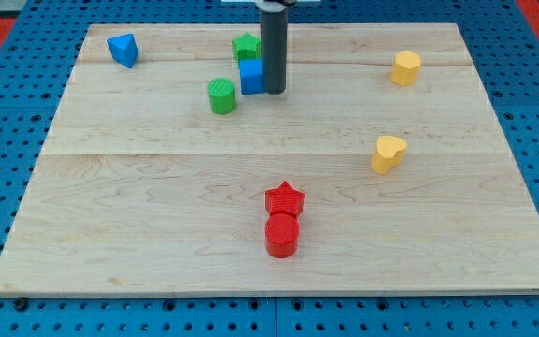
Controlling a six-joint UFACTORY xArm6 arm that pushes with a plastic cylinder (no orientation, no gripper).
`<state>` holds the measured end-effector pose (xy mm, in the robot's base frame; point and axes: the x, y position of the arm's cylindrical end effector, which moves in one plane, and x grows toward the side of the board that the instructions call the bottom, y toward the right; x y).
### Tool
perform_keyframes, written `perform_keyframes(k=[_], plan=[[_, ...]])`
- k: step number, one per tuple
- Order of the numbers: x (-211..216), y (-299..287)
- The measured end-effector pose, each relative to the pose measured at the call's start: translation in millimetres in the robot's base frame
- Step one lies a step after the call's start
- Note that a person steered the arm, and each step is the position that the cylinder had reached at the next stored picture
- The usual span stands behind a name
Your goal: Move the green circle towards the bottom right of the board
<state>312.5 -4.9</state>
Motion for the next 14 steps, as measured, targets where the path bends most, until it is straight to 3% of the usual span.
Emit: perform_keyframes(k=[1,2,3,4,5,8,9,10,11,13,14], plan=[[-32,-114],[-36,-128],[-40,-93],[-83,-100],[-77,-161],[-97,-132],[-100,-60],[-78,-37],[-26,-40],[-25,-71],[19,-36]])
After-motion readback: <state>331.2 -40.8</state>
